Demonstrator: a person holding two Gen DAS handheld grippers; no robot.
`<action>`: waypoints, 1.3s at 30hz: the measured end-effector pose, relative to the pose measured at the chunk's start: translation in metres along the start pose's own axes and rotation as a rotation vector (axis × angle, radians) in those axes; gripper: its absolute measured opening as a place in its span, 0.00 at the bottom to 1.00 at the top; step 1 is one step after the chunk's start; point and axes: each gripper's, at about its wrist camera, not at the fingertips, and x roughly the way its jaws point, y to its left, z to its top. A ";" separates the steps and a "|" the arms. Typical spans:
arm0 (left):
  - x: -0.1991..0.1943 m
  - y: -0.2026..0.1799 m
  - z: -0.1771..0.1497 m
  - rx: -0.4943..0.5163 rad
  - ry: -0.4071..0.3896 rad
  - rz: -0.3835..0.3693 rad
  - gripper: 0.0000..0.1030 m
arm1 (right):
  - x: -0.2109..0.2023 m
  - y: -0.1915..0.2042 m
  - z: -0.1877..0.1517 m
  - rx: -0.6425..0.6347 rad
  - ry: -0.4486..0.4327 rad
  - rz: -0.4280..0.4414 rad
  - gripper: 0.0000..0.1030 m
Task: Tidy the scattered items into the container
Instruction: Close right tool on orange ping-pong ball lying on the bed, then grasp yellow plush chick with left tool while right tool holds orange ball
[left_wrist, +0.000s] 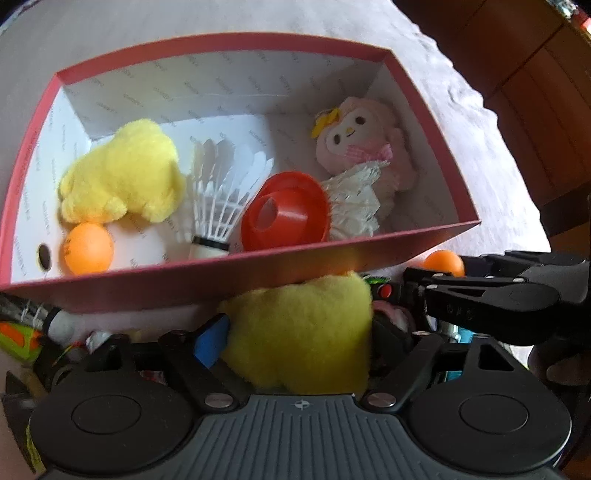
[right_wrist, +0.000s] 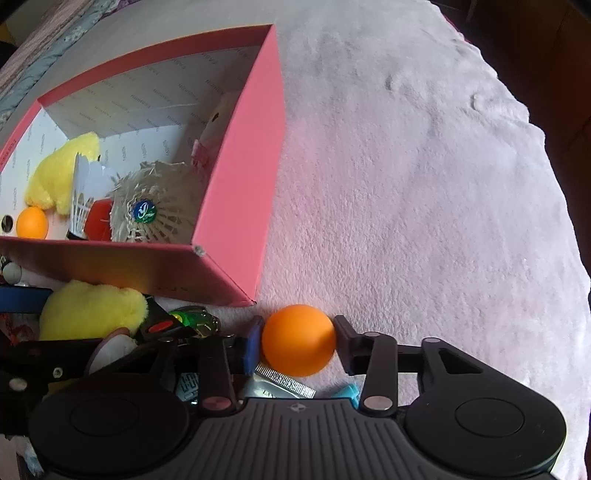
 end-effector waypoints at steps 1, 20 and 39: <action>-0.001 -0.002 0.000 0.013 -0.004 0.005 0.70 | 0.000 0.001 -0.001 -0.003 -0.004 -0.002 0.41; -0.010 -0.006 0.000 0.008 0.006 0.064 0.97 | -0.052 0.008 -0.028 0.048 -0.077 -0.007 0.41; -0.025 -0.010 -0.011 0.044 -0.077 0.060 0.48 | -0.071 -0.004 -0.047 0.051 -0.103 0.005 0.41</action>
